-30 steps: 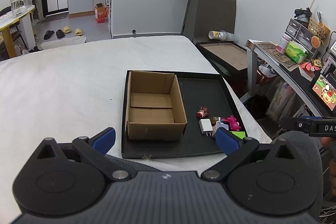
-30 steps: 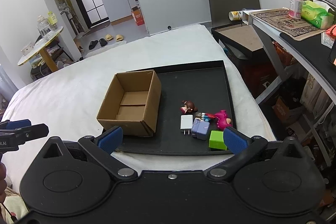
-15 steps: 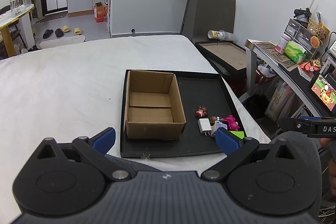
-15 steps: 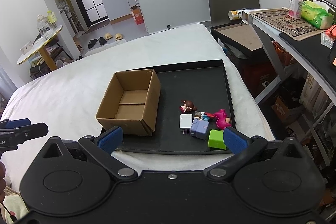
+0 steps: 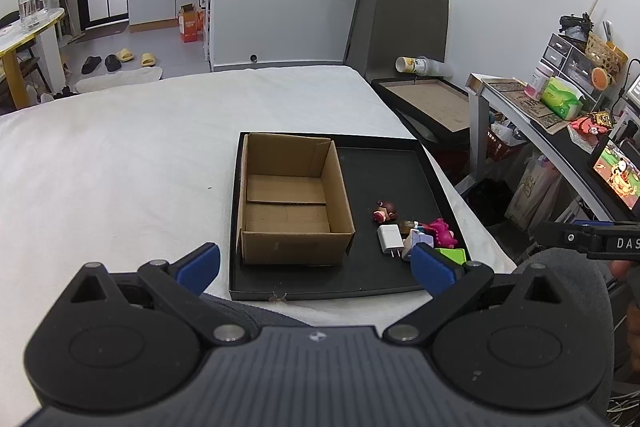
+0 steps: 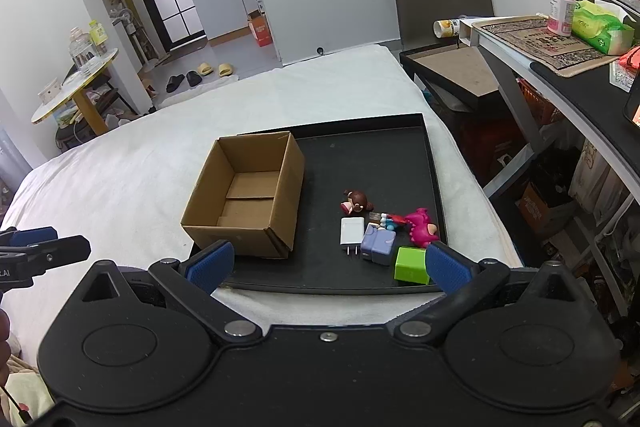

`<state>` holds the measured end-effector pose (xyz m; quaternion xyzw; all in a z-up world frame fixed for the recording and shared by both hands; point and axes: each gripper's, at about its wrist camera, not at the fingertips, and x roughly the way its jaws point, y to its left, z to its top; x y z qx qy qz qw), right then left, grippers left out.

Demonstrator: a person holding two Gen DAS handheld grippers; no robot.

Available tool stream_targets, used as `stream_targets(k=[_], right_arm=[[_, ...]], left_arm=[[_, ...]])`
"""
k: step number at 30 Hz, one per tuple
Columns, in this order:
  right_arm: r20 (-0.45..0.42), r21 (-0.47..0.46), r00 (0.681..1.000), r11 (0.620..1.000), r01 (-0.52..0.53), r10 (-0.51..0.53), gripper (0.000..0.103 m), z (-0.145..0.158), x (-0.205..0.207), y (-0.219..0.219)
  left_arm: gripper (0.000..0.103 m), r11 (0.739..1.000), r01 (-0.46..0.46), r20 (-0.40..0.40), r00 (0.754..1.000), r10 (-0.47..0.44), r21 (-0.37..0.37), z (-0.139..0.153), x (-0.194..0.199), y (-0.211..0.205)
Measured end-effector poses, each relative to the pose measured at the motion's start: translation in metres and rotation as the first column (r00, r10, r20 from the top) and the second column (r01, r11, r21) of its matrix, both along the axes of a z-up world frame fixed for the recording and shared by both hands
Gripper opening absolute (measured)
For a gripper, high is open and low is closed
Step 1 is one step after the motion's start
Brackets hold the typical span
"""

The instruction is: Organize rigid objects

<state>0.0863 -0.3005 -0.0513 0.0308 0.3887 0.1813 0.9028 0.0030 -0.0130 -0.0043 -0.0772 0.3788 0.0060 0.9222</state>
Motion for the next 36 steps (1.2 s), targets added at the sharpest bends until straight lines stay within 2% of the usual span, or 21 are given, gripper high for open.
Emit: stream_targets(k=[16,22,36], right_arm=[[0.001,-0.001,1.0,1.0,-0.001,0.001,0.103,0.0,0.0,0.001],[-0.003,-0.008,1.0,1.0,0.014,-0.014,0.103,-0.001,0.002,-0.003],[-0.037,-0.017,0.999,1.0,0.022,-0.023,0.103,-0.013,0.016,-0.003]], left_arm=[[0.101,1.0,-0.001,-0.007,1.0,0.001,-0.006,0.0,0.001,-0.001],[0.101,1.0,-0.005,0.016,1.0,0.005,-0.015,0.0,0.002,0.002],[0.101,0.999,-0.016,-0.033,0.999,0.014,-0.05,-0.019,0.023,0.015]])
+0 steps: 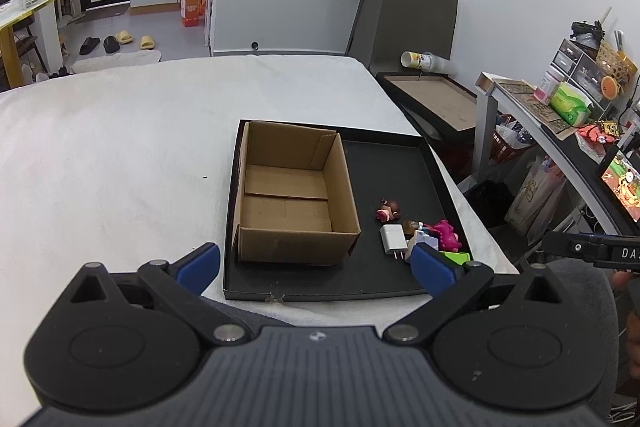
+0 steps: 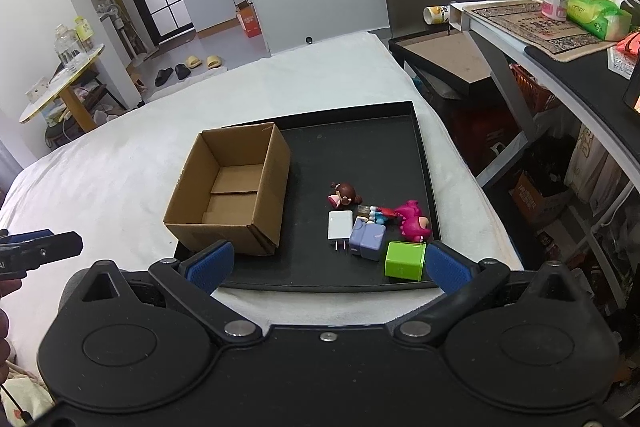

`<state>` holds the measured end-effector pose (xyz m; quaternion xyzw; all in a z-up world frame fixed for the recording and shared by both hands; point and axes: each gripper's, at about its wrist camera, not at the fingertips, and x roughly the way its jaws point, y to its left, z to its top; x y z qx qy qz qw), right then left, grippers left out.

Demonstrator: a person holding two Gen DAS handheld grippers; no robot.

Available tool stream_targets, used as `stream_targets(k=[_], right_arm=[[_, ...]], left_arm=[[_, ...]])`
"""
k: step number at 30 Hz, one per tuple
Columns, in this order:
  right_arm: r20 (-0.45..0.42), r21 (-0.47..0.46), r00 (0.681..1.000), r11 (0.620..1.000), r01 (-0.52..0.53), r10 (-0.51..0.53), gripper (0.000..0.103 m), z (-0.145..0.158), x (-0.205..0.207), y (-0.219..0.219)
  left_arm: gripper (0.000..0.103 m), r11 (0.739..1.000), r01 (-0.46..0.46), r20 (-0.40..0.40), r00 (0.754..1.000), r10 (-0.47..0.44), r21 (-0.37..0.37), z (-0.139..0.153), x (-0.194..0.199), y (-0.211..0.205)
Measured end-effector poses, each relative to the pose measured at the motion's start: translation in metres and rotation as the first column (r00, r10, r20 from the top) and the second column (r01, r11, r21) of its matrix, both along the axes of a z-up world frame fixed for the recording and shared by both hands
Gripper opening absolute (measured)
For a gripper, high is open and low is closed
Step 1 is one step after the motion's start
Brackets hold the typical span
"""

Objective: Organize rigid objects
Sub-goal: 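Move the right tool toward the lime-green cube while the left tool grips the box wall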

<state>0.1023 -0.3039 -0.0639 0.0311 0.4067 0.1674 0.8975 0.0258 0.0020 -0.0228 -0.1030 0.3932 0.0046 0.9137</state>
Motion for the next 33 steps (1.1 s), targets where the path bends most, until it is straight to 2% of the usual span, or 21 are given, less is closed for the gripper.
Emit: stream_targets(k=[11,33], right_arm=[[-0.028,0.005,0.999,1.0,0.023,-0.023,0.103,-0.015,0.022,-0.001],[-0.163,-0.046,0.985,0.997,0.056,-0.063,0.103,-0.052,0.088,0.002]], left_arm=[[0.101,0.999,-0.033,-0.043,0.999,0.032,-0.014,-0.017,0.024,0.015],[0.1,0.989,-0.142,-0.131,0.982,0.136,-0.038,-0.065,0.075,0.05]])
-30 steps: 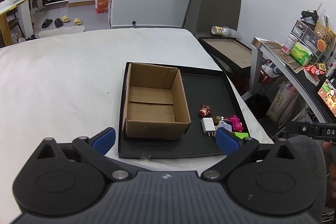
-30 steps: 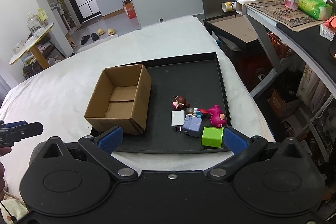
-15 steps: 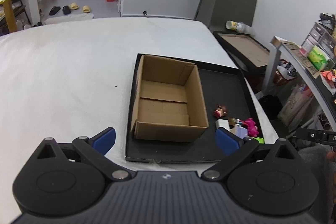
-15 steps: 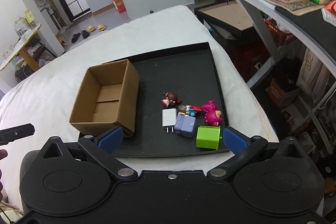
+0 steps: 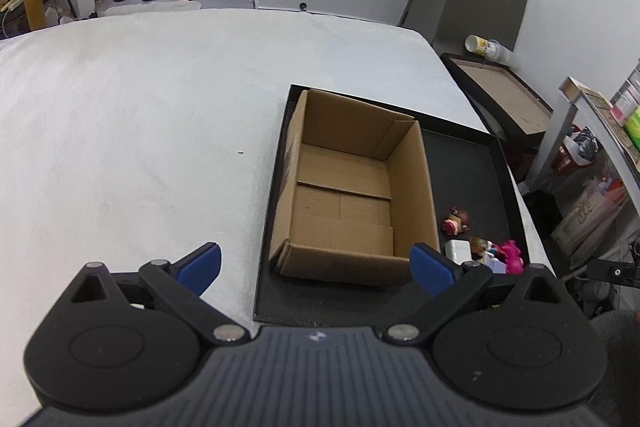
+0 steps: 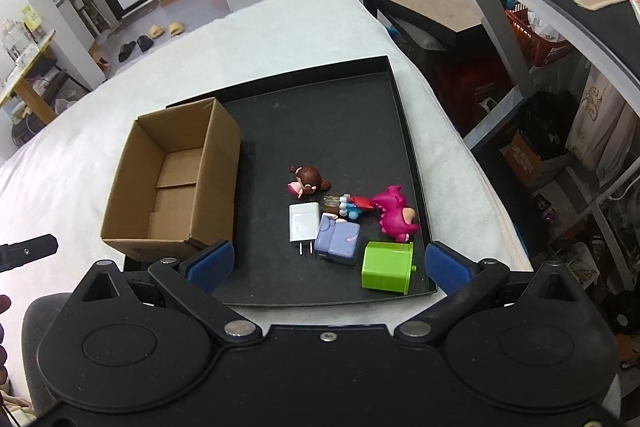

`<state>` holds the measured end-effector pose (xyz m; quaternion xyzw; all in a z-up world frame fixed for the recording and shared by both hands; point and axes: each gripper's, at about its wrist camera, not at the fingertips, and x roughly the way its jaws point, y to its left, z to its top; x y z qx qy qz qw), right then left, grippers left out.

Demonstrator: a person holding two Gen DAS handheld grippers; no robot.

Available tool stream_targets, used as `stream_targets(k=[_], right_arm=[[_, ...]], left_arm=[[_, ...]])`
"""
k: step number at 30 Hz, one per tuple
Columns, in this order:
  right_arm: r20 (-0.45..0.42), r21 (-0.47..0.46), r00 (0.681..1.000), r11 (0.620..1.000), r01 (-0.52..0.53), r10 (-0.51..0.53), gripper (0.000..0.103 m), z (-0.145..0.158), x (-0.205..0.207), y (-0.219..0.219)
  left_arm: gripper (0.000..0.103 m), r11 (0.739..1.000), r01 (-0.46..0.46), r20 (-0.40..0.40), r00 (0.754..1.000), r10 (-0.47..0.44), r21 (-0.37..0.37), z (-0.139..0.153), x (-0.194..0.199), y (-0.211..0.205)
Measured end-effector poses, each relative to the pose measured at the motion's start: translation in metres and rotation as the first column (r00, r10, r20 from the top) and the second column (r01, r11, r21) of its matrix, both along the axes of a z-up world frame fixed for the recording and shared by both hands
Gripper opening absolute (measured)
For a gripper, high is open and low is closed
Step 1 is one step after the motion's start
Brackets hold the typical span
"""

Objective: Organize rigid objects
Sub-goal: 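Move the right tool toward the lime-green cube while the left tool grips the box wall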

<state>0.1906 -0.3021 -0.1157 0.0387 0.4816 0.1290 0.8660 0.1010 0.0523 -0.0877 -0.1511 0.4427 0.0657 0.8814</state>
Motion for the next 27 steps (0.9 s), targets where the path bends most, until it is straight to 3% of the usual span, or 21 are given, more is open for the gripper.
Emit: stream_targets(k=[11,16,21,27], right_arm=[[-0.068,-0.039,0.997,0.999,-0.031,0.029,0.102,-0.012,0.033,0.007],[-0.114,-0.067,0.993,0.997,-0.045,0.038,0.1,-0.025,0.048,0.01],[-0.165,-0.073,0.985,0.996,-0.059,0.046,0.093,-0.035,0.062,0.013],[-0.24,-0.064,0.97,0.996,-0.056,0.039,0.081,-0.055,0.079,0.011]], left_arm=[[0.097,0.999,-0.037,-0.037,0.999,0.036,-0.028,-0.028,0.018,0.014],[0.085,0.998,-0.061,-0.053,0.997,0.06,-0.031,-0.043,0.025,0.019],[0.066,0.996,-0.08,-0.08,0.994,0.076,-0.042,-0.056,0.032,0.025],[0.057,0.995,-0.08,-0.1,0.992,0.074,-0.06,-0.069,0.036,0.031]])
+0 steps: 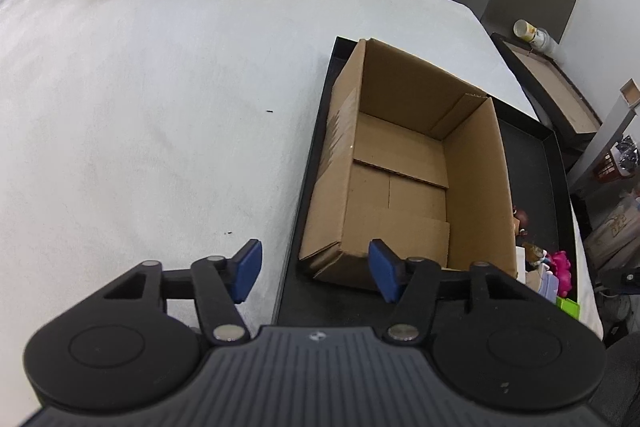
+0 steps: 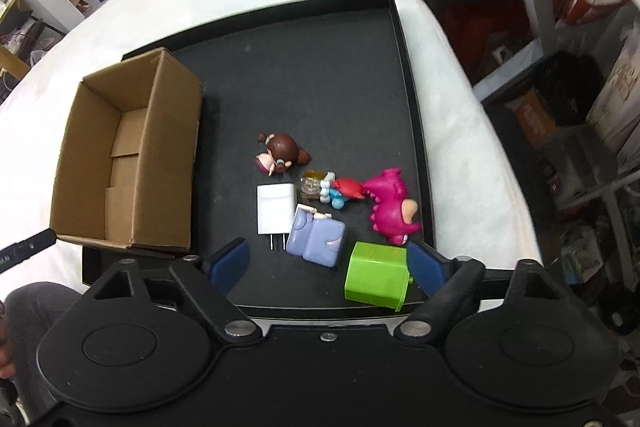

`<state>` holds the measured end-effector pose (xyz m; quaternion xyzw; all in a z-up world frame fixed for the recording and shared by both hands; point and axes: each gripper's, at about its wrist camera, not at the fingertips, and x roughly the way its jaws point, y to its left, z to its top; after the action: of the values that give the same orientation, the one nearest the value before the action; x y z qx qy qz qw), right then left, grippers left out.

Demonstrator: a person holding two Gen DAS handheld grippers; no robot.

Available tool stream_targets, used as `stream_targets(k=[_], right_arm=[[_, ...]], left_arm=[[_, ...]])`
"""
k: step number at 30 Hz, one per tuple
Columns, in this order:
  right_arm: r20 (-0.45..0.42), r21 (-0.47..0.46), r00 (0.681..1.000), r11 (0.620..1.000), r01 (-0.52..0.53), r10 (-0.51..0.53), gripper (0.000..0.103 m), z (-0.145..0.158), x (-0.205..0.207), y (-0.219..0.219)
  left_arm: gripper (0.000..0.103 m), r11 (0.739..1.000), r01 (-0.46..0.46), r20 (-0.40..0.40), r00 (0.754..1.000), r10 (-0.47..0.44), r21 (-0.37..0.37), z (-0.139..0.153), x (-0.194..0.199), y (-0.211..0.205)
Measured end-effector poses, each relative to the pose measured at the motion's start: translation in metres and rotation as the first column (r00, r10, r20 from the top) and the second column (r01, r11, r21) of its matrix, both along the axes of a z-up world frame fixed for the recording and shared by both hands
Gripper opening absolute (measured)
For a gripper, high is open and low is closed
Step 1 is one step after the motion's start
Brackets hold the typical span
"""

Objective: Organize rigid objects
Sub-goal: 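Move the right tool toward the lime-green cube while the left tool grips the box wall, then grasp the lime-green cube with the right tool and carry it over the box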

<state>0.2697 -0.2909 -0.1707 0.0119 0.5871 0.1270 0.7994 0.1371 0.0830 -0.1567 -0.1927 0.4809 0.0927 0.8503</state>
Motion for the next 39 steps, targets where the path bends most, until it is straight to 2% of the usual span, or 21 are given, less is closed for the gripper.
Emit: stream_targets(k=[6,12,16,18,22,26,29,31,39], right_arm=[[-0.094,0.017,0.995,1.0,0.021,-0.019,0.068,-0.02,0.014,-0.005],[-0.183,-0.023,0.982,0.999,0.032,-0.036,0.067,-0.04,0.026,-0.005],[-0.255,-0.066,0.963,0.995,0.068,-0.083,0.059,-0.058,0.033,-0.009],[-0.26,-0.1,0.961,0.992,0.074,-0.098,0.056,-0.063,0.035,-0.008],[-0.253,-0.15,0.962,0.986,0.07,-0.107,0.055,-0.068,0.037,-0.002],[-0.274,-0.176,0.955,0.982,0.07,-0.117,0.055,-0.073,0.038,-0.003],[-0.3,-0.178,0.943,0.98,0.094,-0.145,0.053,-0.078,0.04,-0.007],[-0.328,-0.177,0.934,0.98,0.089,-0.144,0.049,-0.084,0.041,-0.006],[-0.292,-0.188,0.947,0.979,0.079,-0.133,0.048,-0.079,0.036,-0.001]], left_arm=[[0.049,0.999,-0.014,0.02,1.0,0.015,-0.037,-0.003,0.001,0.003],[0.041,1.0,-0.001,0.014,1.0,0.002,-0.027,-0.004,0.009,0.002],[0.031,0.999,-0.002,0.013,1.0,0.002,-0.039,-0.009,0.013,0.003],[0.024,0.999,-0.004,0.017,1.0,0.005,-0.047,-0.012,0.014,0.004],[0.018,0.998,-0.002,0.033,0.999,0.004,-0.062,-0.014,0.013,0.003],[0.011,0.999,0.014,0.036,0.999,-0.013,-0.037,-0.014,0.013,0.001],[0.01,0.998,0.018,0.047,0.999,-0.016,-0.052,-0.013,0.01,0.002],[0.01,0.998,0.02,0.059,0.998,-0.017,-0.057,-0.015,0.008,0.003],[0.01,0.997,0.03,0.1,0.995,-0.022,-0.077,-0.017,0.0,0.006]])
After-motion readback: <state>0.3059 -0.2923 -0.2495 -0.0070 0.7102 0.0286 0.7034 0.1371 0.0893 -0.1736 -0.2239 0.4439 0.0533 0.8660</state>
